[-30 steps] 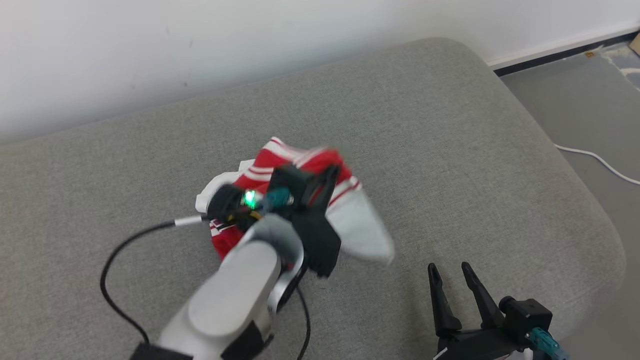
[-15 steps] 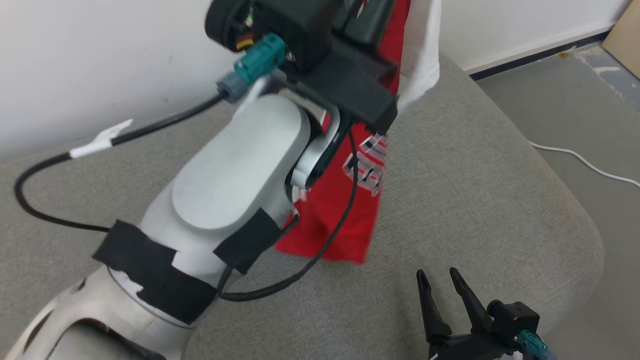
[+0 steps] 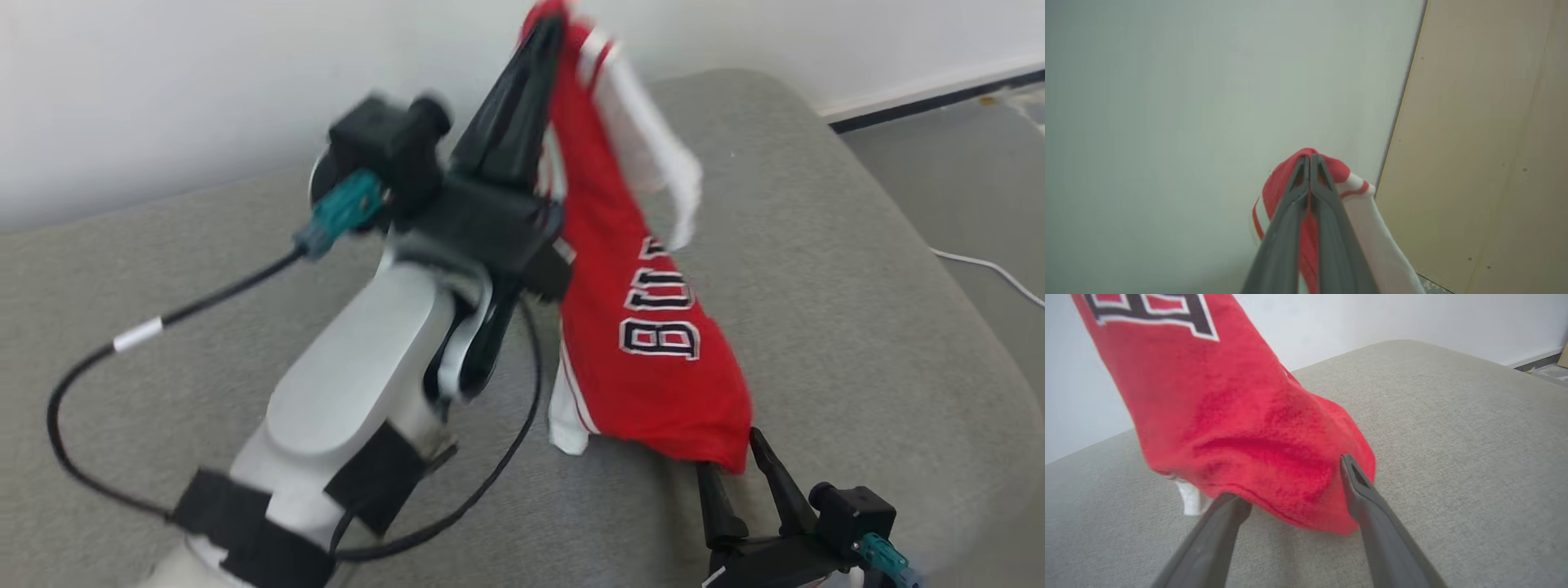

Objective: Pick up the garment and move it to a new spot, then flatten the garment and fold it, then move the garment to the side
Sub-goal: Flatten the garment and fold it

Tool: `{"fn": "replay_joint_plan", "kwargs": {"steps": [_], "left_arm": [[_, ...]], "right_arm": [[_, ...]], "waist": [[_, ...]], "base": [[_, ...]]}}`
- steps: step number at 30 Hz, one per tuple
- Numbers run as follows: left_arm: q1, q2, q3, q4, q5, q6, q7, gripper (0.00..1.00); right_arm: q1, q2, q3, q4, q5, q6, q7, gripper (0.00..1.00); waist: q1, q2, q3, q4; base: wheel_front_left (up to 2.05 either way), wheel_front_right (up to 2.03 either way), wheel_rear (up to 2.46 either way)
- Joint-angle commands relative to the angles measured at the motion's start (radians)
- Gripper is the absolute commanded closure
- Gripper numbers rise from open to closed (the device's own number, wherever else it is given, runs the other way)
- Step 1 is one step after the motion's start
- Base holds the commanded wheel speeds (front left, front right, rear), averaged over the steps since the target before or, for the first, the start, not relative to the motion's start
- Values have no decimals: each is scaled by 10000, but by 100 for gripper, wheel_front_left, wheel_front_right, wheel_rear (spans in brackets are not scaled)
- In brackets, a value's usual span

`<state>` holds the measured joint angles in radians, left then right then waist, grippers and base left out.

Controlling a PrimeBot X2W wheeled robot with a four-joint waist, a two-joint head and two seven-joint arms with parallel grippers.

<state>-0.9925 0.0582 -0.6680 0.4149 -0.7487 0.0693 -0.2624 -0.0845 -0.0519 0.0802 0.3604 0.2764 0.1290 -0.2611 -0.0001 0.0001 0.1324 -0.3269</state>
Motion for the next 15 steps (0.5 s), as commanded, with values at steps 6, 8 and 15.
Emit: {"fn": "replay_joint_plan", "kwargs": {"steps": [6,8,15], "left_arm": [[2571,617,928,-149,-246,41,-34,100],[3324,876,1311,-353,-246,103,-35,100],[5722,1244,2566,-515,-1471,100,101,100]], "right_arm": [[-54,25,-97,-124,-149,35,-47,0],[-20,24,-144,-143,-164,35,-49,0],[55,21,-174,-263,-309,35,81,0]], "waist": [[1,-1,318,1468],[1,-1,306,1732],[1,-1,111,2423]], "base": [[0,0,0],[0,0,0],[0,0,0]]}}
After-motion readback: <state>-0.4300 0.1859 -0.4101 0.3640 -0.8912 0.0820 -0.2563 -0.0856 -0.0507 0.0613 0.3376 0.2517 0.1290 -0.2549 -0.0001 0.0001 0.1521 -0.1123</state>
